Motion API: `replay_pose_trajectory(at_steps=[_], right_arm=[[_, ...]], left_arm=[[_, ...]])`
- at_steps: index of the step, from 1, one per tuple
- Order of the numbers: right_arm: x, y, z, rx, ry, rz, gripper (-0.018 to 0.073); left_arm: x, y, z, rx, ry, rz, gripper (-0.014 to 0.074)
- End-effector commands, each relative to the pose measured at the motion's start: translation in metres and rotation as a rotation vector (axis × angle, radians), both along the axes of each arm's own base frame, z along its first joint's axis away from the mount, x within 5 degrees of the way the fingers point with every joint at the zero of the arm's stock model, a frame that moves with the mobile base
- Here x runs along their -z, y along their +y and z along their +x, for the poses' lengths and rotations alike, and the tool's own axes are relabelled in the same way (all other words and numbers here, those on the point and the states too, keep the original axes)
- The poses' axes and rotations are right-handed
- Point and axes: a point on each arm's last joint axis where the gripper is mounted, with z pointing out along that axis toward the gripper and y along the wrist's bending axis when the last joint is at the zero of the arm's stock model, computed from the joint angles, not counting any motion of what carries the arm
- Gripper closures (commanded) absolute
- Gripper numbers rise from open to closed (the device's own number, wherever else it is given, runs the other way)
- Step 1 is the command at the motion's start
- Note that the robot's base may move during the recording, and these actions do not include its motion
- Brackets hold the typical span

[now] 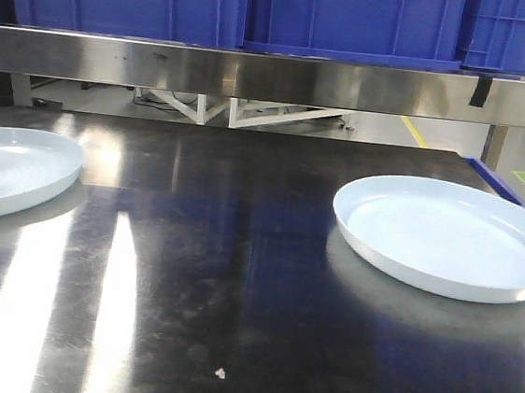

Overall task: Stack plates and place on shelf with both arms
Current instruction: 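Grasp the plate rim with the left gripper and lift it, then carry the plate toward the other plate and set it down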

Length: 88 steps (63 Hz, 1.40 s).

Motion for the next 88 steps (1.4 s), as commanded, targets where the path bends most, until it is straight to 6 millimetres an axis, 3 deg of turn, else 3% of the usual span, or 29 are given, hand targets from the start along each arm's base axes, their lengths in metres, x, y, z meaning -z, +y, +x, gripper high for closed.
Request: replay_pose_trajectory(at_steps=[1, 17, 30, 42, 58, 77, 88], right_arm=[[-0.020, -0.002, 0.003, 0.007, -0.123, 0.004, -0.0045], [-0.020, -0.001, 0.003, 0.008, -0.123, 0.015, -0.0045], [-0.020, -0.001, 0.003, 0.008, -0.123, 0.015, -0.0045], [-0.020, -0.001, 0.003, 0.008, -0.123, 0.016, -0.0045], [-0.020, -0.001, 0.003, 0.008, -0.123, 0.016, -0.0045], [-0.020, -0.001, 0.003, 0.008, -0.123, 0.016, -0.0045], [-0.020, -0.001, 0.003, 0.008, -0.123, 0.016, -0.0045]], left_arm=[[-0.038, -0.002, 0.004, -0.019, -0.125, -0.029, 0.0499], [-0.097, -0.027, 0.009, -0.009, -0.274, -0.150, 0.0499], [-0.126, -0.083, 0.009, 0.139, -0.355, -0.202, 0.0499], [-0.125, -0.141, -0.003, 0.282, -0.353, -0.257, 0.0499], [-0.110, -0.187, -0.014, 0.403, -0.299, -0.274, 0.0499], [-0.094, -0.199, -0.011, 0.422, -0.255, -0.265, 0.0477], [-0.093, -0.197, -0.011, 0.426, -0.255, -0.249, 0.0316]])
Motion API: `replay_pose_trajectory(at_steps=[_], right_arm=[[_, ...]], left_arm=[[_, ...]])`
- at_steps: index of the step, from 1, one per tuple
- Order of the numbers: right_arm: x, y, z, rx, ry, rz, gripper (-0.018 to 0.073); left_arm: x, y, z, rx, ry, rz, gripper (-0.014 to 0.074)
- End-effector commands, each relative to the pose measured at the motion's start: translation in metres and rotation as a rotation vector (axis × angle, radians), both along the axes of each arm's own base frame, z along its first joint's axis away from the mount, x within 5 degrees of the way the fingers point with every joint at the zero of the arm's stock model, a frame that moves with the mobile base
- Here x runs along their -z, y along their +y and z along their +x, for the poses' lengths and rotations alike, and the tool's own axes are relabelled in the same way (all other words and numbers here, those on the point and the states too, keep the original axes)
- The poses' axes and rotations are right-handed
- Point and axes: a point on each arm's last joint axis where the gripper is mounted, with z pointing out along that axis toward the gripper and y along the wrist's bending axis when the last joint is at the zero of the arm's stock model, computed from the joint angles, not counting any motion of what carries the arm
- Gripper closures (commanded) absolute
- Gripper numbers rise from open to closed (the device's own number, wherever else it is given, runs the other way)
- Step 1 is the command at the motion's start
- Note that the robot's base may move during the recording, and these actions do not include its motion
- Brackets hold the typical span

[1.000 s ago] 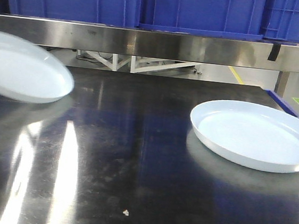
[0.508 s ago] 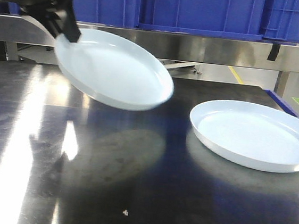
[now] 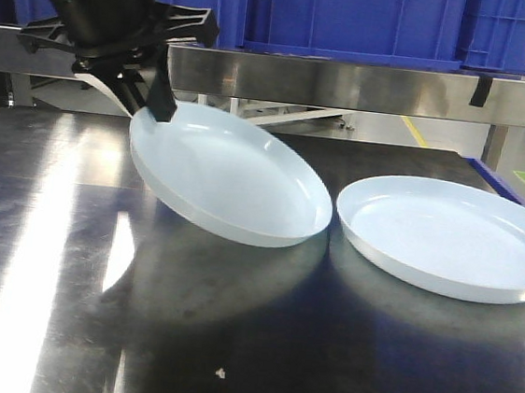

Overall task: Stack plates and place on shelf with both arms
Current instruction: 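Carry the plate toward the other plate and set it down, then open the left gripper and raise it away from the plate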

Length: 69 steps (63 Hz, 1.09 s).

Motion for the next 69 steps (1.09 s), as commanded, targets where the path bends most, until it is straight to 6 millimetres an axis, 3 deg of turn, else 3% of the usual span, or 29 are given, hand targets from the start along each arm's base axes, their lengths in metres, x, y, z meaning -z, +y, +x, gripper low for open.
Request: replay_pose_trajectory(at_steps=[1, 9, 20, 24, 28, 32, 40, 44, 56, 69], right_arm=[[-0.020, -0.002, 0.003, 0.007, -0.118, -0.001, -0.0045], [-0.020, -0.002, 0.003, 0.007, -0.115, -0.001, -0.0045], [-0.019, -0.002, 0.003, 0.007, -0.114, -0.002, -0.0045], [-0.019, -0.002, 0.003, 0.007, -0.114, -0.002, -0.0045], [-0.019, -0.002, 0.003, 0.007, -0.114, -0.002, -0.0045], [-0.019, -0.002, 0.003, 0.007, -0.114, -0.002, -0.0045], [-0.020, -0.002, 0.003, 0.007, -0.115, -0.001, -0.0045], [-0.020, -0.002, 0.003, 0.007, -0.116, -0.001, -0.0045], [-0.020, -0.002, 0.003, 0.007, -0.118, -0.001, -0.0045], [-0.020, -0.002, 0.003, 0.007, -0.118, -0.001, -0.0045]], left_arm=[[-0.032, -0.001, 0.000, -0.005, -0.123, -0.056, 0.0297], [-0.031, -0.001, -0.001, -0.006, -0.113, -0.051, 0.0173], [-0.034, 0.001, -0.001, -0.012, -0.112, -0.053, 0.0174], [-0.039, 0.003, 0.000, -0.019, -0.125, -0.060, 0.0212], [-0.049, 0.007, 0.001, -0.028, -0.145, -0.069, 0.0335], [-0.064, 0.012, 0.000, -0.039, -0.182, -0.091, 0.0517], [-0.102, 0.026, -0.008, -0.074, -0.296, -0.152, 0.0496], [-0.126, 0.040, -0.019, -0.099, -0.365, -0.175, 0.0505], [-0.166, 0.090, -0.062, -0.193, -0.526, -0.190, 0.0505], [-0.167, 0.135, -0.128, -0.314, -0.711, -0.219, 0.0505]])
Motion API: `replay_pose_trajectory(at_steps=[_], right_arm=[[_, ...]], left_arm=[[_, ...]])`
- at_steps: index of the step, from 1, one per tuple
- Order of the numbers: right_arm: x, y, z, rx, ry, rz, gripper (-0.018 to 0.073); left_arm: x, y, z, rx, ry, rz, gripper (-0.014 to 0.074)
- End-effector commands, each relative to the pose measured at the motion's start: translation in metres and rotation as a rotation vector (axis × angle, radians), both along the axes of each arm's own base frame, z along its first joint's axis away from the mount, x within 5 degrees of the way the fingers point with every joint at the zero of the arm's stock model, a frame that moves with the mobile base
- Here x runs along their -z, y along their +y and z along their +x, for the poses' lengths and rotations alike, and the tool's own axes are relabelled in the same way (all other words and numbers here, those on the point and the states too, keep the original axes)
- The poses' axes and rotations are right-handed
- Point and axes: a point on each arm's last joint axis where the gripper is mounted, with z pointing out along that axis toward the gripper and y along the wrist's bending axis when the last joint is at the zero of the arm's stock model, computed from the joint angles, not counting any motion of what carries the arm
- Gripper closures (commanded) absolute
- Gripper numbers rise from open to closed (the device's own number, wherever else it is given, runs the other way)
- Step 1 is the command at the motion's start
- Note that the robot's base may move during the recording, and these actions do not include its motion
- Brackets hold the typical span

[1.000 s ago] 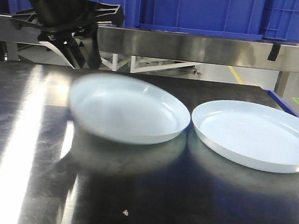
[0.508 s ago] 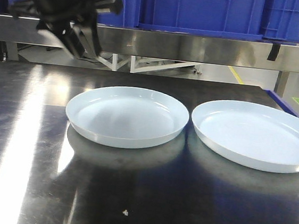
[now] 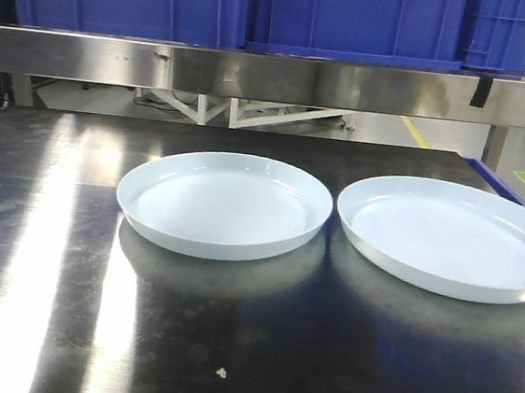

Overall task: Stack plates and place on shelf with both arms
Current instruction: 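Open the left gripper and raise it away from the plate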

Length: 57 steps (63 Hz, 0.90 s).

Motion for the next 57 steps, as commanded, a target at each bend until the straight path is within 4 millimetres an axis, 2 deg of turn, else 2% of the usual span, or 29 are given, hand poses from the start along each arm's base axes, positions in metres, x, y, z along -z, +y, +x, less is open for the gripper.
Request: replay_pose_trajectory(at_steps=[1, 15, 20, 28, 43, 57], right_arm=[[-0.020, -0.002, 0.003, 0.007, -0.118, -0.001, -0.0045], [-0.020, -0.002, 0.003, 0.006, -0.118, -0.001, -0.0045], [-0.020, -0.002, 0.003, 0.006, -0.118, -0.001, -0.0045], [-0.020, -0.002, 0.003, 0.006, -0.118, -0.001, -0.0045], [-0.020, -0.002, 0.003, 0.006, -0.117, -0.001, -0.0045], [-0.020, -0.002, 0.003, 0.006, -0.116, -0.001, -0.0045]], left_arm=[[-0.016, 0.017, -0.035, -0.059, -0.200, -0.059, 0.0505], [0.027, 0.039, -0.103, -0.136, -0.327, -0.075, 0.0505], [0.049, 0.042, -0.120, -0.145, -0.316, -0.072, 0.0505], [0.072, 0.044, -0.140, -0.145, -0.316, -0.072, 0.0505], [0.108, 0.046, -0.160, -0.144, -0.312, -0.048, 0.0505], [0.112, 0.047, -0.162, -0.143, -0.316, -0.023, 0.0505]])
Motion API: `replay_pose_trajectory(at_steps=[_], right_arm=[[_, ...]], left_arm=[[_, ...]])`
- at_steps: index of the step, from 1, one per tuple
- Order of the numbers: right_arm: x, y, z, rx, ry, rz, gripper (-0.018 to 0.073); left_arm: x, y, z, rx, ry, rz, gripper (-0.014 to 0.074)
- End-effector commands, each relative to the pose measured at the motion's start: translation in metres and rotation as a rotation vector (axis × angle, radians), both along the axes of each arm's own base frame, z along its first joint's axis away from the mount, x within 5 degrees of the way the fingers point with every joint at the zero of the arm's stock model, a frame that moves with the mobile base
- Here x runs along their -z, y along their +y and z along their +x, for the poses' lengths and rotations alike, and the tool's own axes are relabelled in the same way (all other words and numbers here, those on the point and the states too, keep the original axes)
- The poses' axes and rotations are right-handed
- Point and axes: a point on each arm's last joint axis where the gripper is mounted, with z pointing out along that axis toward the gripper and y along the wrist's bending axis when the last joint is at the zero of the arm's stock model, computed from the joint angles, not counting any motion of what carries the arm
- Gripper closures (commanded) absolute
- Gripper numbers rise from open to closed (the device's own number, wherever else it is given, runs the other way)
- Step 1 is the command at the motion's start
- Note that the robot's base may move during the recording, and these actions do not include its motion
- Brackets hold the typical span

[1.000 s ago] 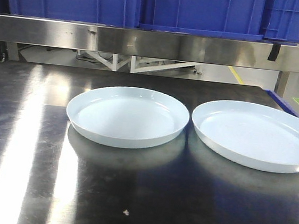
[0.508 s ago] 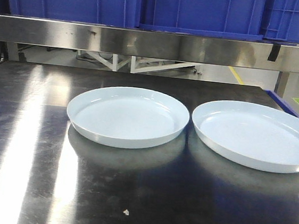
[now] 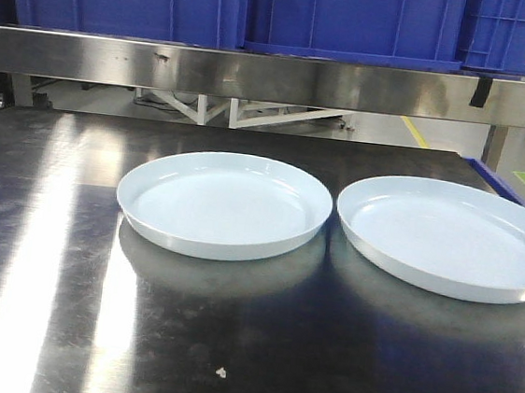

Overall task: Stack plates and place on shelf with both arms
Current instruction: 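Open the left gripper and raise it away from the plate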

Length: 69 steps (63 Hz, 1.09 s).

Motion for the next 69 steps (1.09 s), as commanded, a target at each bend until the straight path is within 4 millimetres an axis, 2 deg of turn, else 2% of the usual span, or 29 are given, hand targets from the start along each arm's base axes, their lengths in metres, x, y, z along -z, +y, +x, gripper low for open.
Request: replay_pose_trajectory(at_steps=[1, 11, 17, 20, 27, 31, 40, 45, 48, 53, 59, 69], right_arm=[[-0.019, -0.002, 0.003, 0.006, -0.114, -0.001, -0.0045], [-0.020, -0.002, 0.003, 0.006, -0.115, -0.001, -0.0022], [-0.019, -0.002, 0.002, 0.006, -0.108, -0.002, 0.0074], [-0.018, -0.002, 0.002, 0.006, -0.099, -0.002, 0.0176], [-0.015, -0.002, 0.000, 0.005, -0.062, -0.003, 0.0534], [-0.015, -0.002, 0.000, 0.004, -0.057, -0.004, 0.0466], [-0.014, -0.002, -0.001, 0.004, -0.039, -0.003, 0.0461], [-0.011, -0.001, -0.002, 0.002, -0.008, 0.000, 0.0424], [-0.010, -0.001, -0.003, 0.002, 0.013, 0.002, 0.0351], [-0.009, -0.001, -0.004, 0.002, 0.026, 0.004, 0.0160], [-0.008, -0.001, -0.003, 0.002, 0.029, 0.004, -0.0011], [-0.001, -0.001, 0.003, 0.002, 0.061, 0.003, -0.0031]], left_arm=[[-0.017, 0.001, 0.002, -0.012, -0.114, -0.007, 0.0505], [-0.018, 0.001, 0.002, -0.012, -0.121, -0.006, 0.0505], [-0.018, 0.001, 0.002, -0.012, -0.121, -0.006, 0.0505], [-0.018, 0.001, 0.002, -0.012, -0.121, -0.006, 0.0505], [-0.018, 0.001, 0.002, -0.012, -0.121, -0.006, 0.0505], [-0.018, 0.001, 0.002, -0.012, -0.121, -0.006, 0.0505], [-0.018, 0.001, 0.002, -0.012, -0.121, -0.006, 0.0505], [-0.018, 0.001, 0.002, -0.012, -0.121, -0.006, 0.0505], [-0.018, 0.001, 0.002, -0.012, -0.121, -0.006, 0.0505], [-0.018, 0.001, 0.002, -0.012, -0.121, -0.006, 0.0505], [-0.018, 0.001, 0.002, -0.012, -0.121, -0.006, 0.0505], [-0.018, 0.001, 0.002, -0.012, -0.121, -0.006, 0.0505]])
